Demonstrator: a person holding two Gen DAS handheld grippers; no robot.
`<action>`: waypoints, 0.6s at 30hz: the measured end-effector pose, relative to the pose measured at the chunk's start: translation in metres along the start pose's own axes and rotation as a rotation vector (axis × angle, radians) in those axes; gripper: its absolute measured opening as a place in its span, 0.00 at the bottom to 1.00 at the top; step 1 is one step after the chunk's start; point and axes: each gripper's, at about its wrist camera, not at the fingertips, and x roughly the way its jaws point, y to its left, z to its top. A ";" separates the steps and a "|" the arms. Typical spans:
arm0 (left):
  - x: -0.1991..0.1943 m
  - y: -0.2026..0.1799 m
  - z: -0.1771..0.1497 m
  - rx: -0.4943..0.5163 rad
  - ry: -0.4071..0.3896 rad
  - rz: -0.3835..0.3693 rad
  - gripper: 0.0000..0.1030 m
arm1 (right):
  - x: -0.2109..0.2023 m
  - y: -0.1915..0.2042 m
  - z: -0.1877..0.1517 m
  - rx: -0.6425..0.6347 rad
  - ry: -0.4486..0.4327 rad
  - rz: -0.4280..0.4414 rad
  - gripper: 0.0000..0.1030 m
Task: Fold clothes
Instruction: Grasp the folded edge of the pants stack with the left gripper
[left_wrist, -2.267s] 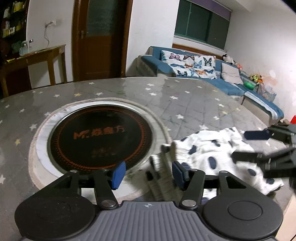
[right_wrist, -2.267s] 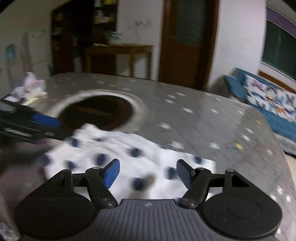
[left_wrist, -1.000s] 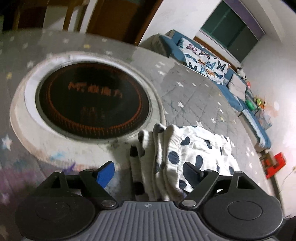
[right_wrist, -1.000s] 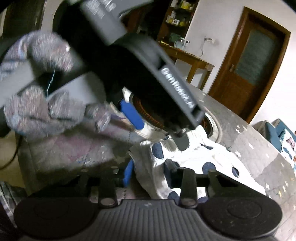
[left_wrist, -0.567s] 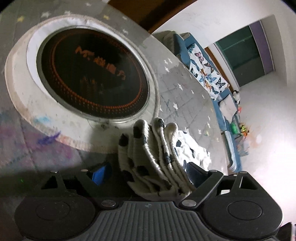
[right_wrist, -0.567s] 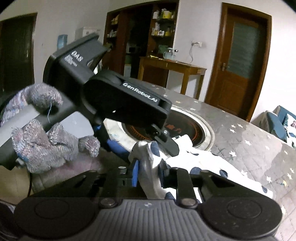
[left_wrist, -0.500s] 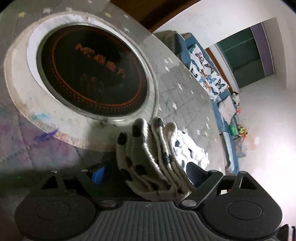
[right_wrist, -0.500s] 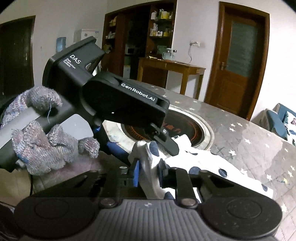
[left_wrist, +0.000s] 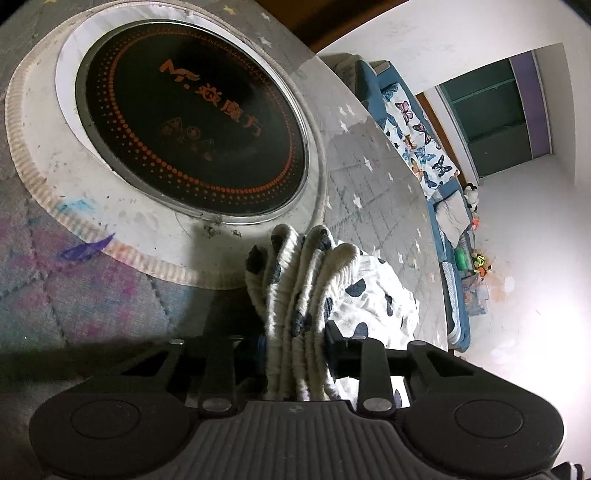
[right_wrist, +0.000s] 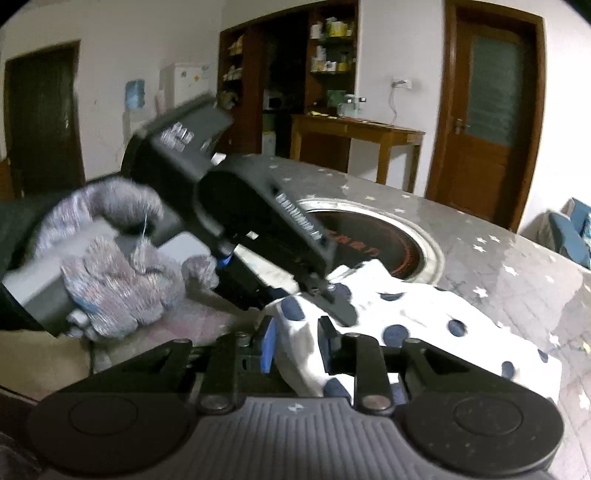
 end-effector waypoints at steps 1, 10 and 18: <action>0.000 0.000 0.000 0.003 -0.001 0.000 0.31 | -0.006 -0.006 -0.001 0.024 -0.004 -0.012 0.24; -0.001 -0.012 -0.003 0.065 -0.025 0.030 0.31 | -0.026 -0.104 -0.027 0.289 0.033 -0.336 0.26; -0.003 -0.021 -0.005 0.119 -0.047 0.059 0.30 | -0.017 -0.160 -0.059 0.502 0.041 -0.376 0.31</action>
